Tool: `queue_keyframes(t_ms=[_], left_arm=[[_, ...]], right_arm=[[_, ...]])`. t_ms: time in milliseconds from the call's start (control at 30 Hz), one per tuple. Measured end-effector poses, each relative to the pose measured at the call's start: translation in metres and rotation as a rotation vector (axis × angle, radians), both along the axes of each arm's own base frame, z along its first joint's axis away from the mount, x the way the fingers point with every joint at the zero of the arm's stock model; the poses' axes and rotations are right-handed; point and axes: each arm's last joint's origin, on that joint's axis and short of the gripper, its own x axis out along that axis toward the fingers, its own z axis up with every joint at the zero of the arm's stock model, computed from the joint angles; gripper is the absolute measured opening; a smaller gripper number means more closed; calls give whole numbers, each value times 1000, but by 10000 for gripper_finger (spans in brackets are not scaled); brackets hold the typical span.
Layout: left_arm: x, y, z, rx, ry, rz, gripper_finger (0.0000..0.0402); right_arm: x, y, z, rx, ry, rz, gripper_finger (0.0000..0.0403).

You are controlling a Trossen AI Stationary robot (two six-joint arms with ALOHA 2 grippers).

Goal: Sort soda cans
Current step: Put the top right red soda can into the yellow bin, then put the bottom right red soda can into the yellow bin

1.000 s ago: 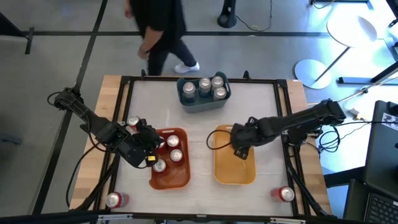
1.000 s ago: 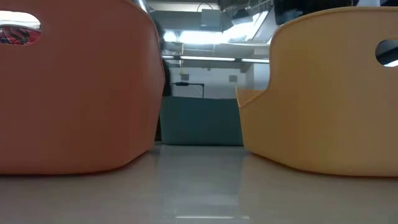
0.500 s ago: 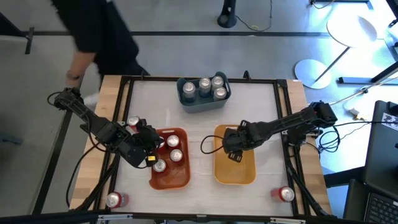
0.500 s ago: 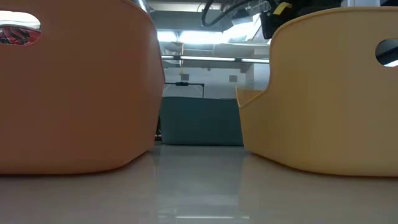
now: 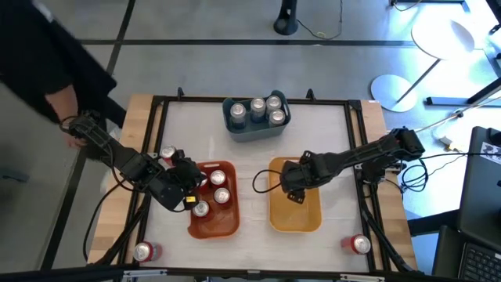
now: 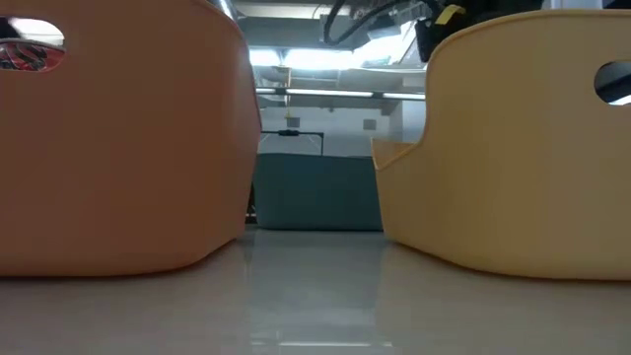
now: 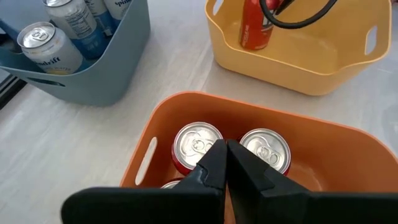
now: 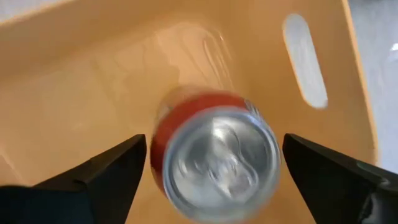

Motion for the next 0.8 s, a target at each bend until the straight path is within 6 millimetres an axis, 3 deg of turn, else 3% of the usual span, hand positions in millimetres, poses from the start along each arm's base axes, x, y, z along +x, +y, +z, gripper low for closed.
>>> queue_keyframes(t_ms=[233,467,600,800], left_arm=[[0,0,0,0,0,0,1],[0,0,0,0,0,0,1],[0,0,0,0,-1,0,1],[0,0,0,2,-1,-3,1]], right_arm=[[-6,0,33,10,29,-25,377],[-25,21,80,45,75,-58,378],[-41,47,87,103,116,-58,378],[-72,90,77,179,200,-88,378]])
